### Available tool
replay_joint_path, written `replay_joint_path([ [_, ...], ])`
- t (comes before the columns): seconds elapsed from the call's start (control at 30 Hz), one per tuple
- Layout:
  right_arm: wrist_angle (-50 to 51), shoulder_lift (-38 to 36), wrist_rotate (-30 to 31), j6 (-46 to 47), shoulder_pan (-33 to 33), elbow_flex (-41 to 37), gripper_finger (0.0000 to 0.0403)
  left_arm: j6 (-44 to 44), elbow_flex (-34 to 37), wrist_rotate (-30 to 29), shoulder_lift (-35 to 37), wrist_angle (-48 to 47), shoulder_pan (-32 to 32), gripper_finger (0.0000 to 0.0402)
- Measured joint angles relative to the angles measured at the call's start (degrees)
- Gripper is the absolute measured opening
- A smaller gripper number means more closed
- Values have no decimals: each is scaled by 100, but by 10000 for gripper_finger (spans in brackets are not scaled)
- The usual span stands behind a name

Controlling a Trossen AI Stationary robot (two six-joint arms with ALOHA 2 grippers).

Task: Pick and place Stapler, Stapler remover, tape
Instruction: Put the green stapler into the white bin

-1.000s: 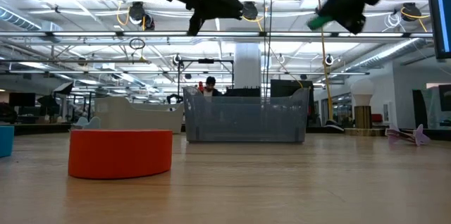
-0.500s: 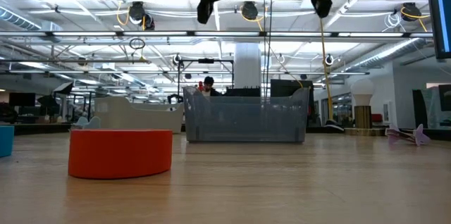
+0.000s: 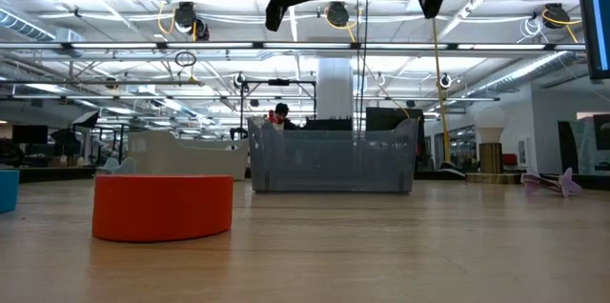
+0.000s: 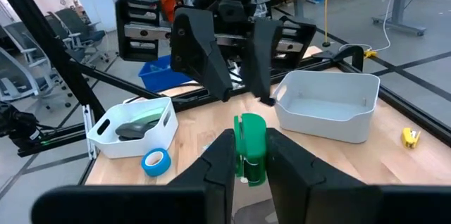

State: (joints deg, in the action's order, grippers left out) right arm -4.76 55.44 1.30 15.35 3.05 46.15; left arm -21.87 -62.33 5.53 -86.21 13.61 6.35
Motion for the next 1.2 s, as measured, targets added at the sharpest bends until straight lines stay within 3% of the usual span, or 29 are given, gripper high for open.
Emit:
replay_joint_path([
  [0.23,96,85,-2,-113,56,0,54,1104,0,-385,0,-5,-84,197],
  [0.43,82,342,-4,-341,223,2,54,1493,-2,-863,0,-74,-285,213],
  [0.73,-147,830,-6,-867,289,2,54,1763,-1091,-1648,-245,-2506,-455,214],
  [1.03,-311,1071,11,-1210,289,6,54,1995,-2186,-1681,-1051,-3918,-439,214],
  [1.2,-262,1115,10,-1367,291,8,54,2167,-2752,-1661,-1428,-4157,-438,214],
])
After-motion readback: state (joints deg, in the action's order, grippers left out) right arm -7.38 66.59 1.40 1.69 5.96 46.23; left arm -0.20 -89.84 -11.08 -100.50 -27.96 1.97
